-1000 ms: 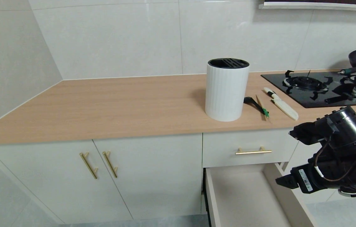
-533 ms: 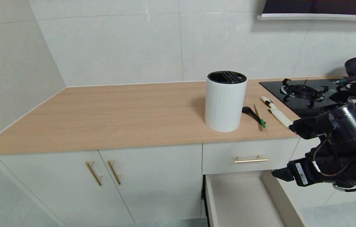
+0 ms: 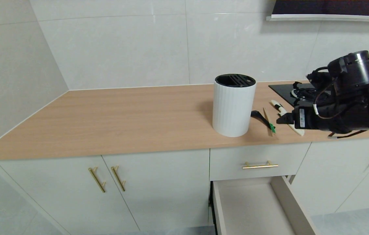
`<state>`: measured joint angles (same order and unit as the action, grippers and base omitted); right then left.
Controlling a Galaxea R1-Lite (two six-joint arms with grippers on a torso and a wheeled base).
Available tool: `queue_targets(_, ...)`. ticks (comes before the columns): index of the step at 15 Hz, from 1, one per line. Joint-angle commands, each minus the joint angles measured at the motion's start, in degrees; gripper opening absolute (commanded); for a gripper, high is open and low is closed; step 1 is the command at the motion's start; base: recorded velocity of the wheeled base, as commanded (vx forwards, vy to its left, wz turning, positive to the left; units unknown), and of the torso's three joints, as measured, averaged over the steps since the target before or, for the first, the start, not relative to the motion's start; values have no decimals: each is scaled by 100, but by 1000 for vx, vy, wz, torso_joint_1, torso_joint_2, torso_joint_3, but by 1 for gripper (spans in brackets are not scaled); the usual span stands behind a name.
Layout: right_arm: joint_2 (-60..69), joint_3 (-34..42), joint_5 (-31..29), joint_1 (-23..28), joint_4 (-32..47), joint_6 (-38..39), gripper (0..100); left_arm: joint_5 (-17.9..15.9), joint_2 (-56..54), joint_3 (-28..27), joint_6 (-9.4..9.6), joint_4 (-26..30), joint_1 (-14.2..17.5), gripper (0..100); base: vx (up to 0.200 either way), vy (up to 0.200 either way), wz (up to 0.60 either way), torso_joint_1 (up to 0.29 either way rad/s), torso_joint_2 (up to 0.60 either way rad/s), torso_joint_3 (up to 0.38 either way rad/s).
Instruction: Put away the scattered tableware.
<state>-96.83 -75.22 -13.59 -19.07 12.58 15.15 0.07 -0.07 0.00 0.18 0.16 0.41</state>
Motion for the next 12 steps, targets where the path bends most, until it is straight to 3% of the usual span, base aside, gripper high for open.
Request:
queue_targets(1, -1136, -1522, -56, 87, 966, 1113, 100, 1, 7, 0, -1, -7, 2, 100, 0, 0, 0, 0, 0, 0)
queue_targets(4, -1901, -2225, -443, 78, 1300, 1570, 100, 1, 7, 0, -1, 2, 2, 100, 0, 0, 0, 0, 0, 0)
queue_targets(7, -2288, -2287, -768, 78, 1203, 1578, 100, 1, 7, 0, -1, 2, 2, 100, 0, 0, 0, 0, 0, 0)
queue_targets(12, -2630, -2349, -820, 87, 948, 1552, 100, 1, 7, 0, -1, 2, 2, 100, 0, 0, 0, 0, 0, 0)
